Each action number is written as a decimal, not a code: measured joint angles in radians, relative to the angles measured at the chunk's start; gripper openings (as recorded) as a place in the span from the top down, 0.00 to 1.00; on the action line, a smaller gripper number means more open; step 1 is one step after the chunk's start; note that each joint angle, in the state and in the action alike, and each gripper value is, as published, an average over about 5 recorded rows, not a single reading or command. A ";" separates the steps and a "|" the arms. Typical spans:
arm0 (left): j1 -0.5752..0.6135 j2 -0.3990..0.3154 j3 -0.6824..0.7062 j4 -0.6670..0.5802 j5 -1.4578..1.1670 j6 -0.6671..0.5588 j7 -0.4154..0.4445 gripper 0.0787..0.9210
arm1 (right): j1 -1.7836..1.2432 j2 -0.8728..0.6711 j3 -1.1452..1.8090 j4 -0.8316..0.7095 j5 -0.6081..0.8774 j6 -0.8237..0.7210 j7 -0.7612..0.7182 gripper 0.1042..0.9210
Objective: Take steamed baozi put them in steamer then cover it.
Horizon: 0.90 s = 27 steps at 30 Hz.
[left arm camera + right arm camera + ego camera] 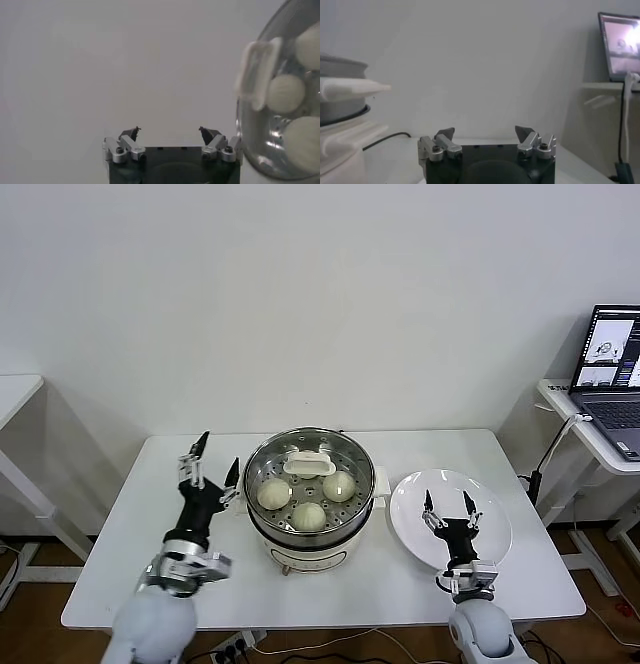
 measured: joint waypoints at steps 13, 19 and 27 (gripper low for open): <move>0.032 0.006 -0.140 0.241 -0.667 -0.363 -0.002 0.12 | -0.063 -0.005 0.029 0.044 0.075 -0.017 -0.031 0.12; 0.039 0.017 -0.164 0.302 -0.791 -0.439 0.002 0.12 | -0.074 -0.004 0.040 0.055 0.088 -0.023 -0.040 0.12; 0.037 0.029 -0.176 0.356 -0.863 -0.493 -0.002 0.12 | -0.081 0.007 0.037 0.058 0.088 -0.021 -0.046 0.12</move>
